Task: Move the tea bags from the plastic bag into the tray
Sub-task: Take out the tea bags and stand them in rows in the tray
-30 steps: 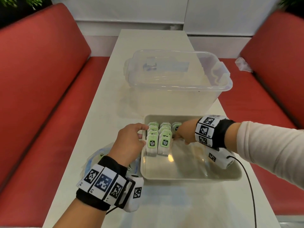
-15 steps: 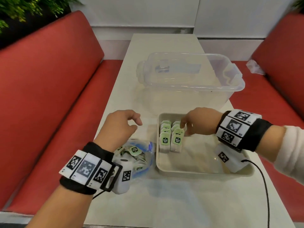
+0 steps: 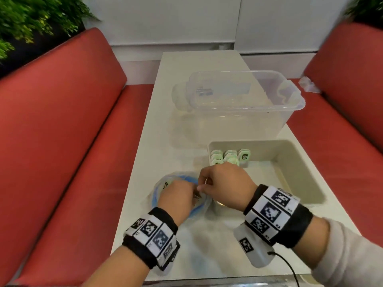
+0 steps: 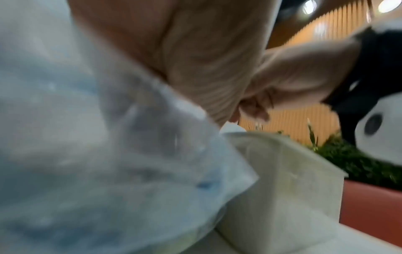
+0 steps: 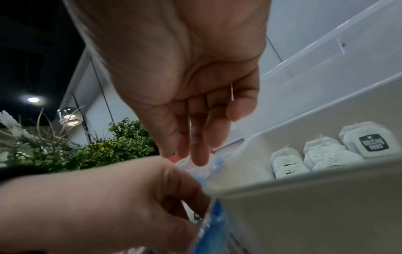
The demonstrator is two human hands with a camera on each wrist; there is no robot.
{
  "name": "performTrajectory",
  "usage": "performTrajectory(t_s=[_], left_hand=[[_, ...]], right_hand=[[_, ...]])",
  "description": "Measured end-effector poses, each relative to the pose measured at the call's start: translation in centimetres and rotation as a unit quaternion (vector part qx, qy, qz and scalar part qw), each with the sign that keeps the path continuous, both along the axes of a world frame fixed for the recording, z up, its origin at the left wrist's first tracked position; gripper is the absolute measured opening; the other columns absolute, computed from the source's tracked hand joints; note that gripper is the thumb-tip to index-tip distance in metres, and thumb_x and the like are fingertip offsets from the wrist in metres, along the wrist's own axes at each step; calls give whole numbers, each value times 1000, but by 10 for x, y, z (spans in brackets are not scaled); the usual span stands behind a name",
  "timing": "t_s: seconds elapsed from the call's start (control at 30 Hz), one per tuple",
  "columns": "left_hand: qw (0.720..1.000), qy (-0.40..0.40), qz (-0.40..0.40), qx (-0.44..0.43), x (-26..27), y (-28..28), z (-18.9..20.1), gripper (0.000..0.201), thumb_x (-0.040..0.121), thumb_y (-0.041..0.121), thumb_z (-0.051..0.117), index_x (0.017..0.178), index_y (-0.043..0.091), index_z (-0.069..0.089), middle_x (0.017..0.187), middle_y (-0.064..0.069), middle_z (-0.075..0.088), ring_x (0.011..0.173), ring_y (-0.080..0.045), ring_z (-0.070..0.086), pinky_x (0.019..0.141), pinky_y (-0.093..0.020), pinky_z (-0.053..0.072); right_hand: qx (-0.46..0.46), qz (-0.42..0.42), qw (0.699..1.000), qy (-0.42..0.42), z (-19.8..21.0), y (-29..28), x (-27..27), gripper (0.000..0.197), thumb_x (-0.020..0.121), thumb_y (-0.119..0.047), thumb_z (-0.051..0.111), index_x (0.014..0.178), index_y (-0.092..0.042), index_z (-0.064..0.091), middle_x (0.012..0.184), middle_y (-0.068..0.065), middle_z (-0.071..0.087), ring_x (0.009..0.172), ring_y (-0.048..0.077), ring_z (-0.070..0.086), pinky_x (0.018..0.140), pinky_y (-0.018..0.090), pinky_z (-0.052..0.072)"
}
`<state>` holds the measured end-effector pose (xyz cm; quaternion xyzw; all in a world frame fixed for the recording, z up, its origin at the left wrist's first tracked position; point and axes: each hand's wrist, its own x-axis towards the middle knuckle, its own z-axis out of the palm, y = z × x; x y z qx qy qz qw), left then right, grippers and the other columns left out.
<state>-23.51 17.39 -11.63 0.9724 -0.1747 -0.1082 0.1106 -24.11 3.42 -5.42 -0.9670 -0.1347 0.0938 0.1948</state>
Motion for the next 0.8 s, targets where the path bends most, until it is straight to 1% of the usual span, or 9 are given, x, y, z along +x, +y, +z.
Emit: performTrajectory(t_s=[0.1, 0.2, 0.23, 0.3, 0.4, 0.53, 0.6, 0.7, 0.8], left_hand=[[1000, -17, -8, 22, 2, -2, -8, 21, 87, 40, 52, 78, 22, 60, 79, -2, 65, 79, -21, 64, 61, -26, 36], [999, -30, 3, -19, -2, 5, -11, 29, 75, 68, 44, 78, 41, 53, 69, 13, 51, 81, -14, 62, 69, -24, 42], [998, -50, 3, -26, -3, 7, -9, 29, 74, 71, 44, 80, 44, 52, 71, 15, 52, 82, -11, 61, 72, -21, 41], [996, -88, -3, -33, -4, 12, -1, 28, 81, 59, 48, 94, 37, 60, 87, 12, 63, 89, -11, 61, 72, -19, 38], [993, -104, 23, -49, 1, 23, 10, 25, 95, 39, 39, 112, 27, 53, 105, 2, 64, 99, -20, 58, 72, -27, 40], [988, -96, 58, -105, 0, 36, 20, 19, 98, 36, 37, 106, 22, 46, 80, 3, 58, 77, -23, 56, 60, -30, 35], [978, -84, 76, -173, 1, 40, 28, 15, 96, 37, 42, 101, 24, 48, 66, 5, 53, 63, -17, 52, 55, -30, 34], [943, -52, 89, -316, 3, 36, 40, 8, 93, 32, 52, 89, 24, 53, 67, -1, 60, 52, -7, 52, 48, -17, 38], [912, -14, 89, -399, 4, 22, 48, 8, 90, 29, 57, 83, 26, 57, 72, -4, 64, 52, -5, 50, 48, -18, 42]], right_hand=[[3, -33, 999, -16, 0, -3, -6, 16, 85, -39, 58, 92, -28, 67, 89, -7, 69, 86, 15, 60, 64, 23, 35], [7, -60, 998, -25, -2, -9, -10, 15, 85, -40, 58, 92, -30, 67, 88, -7, 68, 86, 16, 60, 64, 24, 38], [6, -67, 997, -30, -2, -11, -11, 15, 86, -40, 57, 92, -30, 66, 88, -6, 69, 86, 17, 60, 65, 25, 41], [7, -77, 996, -35, -4, -14, -12, 16, 86, -41, 56, 91, -30, 66, 88, -4, 69, 86, 18, 59, 67, 26, 43], [12, -79, 996, -31, -5, -13, -12, 16, 86, -41, 56, 91, -29, 67, 87, -3, 69, 85, 17, 59, 67, 26, 44], [31, -71, 997, -23, -6, -8, -8, 15, 85, -39, 58, 93, -29, 66, 89, -5, 68, 86, 17, 61, 69, 26, 45], [62, -64, 996, -27, -4, -6, -6, 20, 86, -40, 58, 101, -28, 64, 93, -7, 68, 88, 14, 61, 71, 26, 45], [163, -63, 984, -29, 2, -4, -1, 31, 85, -42, 62, 111, -26, 60, 94, -14, 62, 80, 4, 57, 76, 26, 46], [245, -80, 965, -37, 9, -7, 7, 22, 79, -27, 72, 97, -27, 61, 78, -11, 58, 62, 0, 50, 68, 23, 44]])
